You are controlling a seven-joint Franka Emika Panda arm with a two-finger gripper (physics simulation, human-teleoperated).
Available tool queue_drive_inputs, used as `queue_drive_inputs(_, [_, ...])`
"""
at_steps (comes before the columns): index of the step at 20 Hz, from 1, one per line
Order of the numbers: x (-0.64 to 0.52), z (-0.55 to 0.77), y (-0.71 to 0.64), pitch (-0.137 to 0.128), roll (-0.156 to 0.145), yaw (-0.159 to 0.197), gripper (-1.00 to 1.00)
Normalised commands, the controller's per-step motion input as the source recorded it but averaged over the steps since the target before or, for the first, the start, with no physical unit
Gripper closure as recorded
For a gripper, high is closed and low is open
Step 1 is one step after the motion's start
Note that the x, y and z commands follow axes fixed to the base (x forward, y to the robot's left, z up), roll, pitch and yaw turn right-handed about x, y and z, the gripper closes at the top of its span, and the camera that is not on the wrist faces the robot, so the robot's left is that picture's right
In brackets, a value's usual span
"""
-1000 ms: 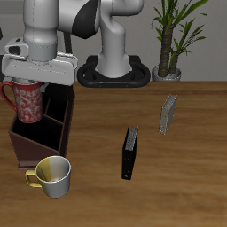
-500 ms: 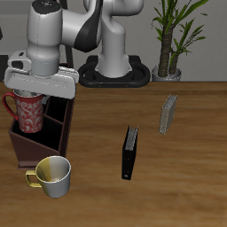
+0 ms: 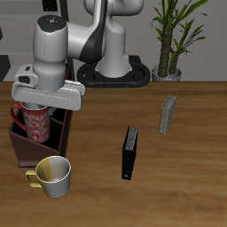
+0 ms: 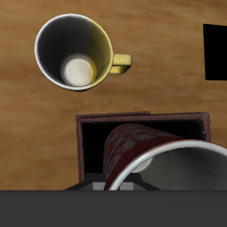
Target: Place the red mug into the right desk caddy's left compartment
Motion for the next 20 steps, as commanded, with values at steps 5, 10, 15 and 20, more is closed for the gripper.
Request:
queue_drive_inputs(5, [0.11, -0.33, 0.05, 0.036, -0.003, -0.017, 1.0])
queue_drive_inputs(10, [0.07, -0.41, 0.02, 0.053, -0.01, -0.028, 1.0])
queue_drive_inputs(15, [0.04, -0.47, 0.06, 0.063, 0.002, -0.014, 1.0])
queue_drive_inputs(20, [-0.01, -0.23, 0.11, 0.057, -0.035, 0.009, 1.0])
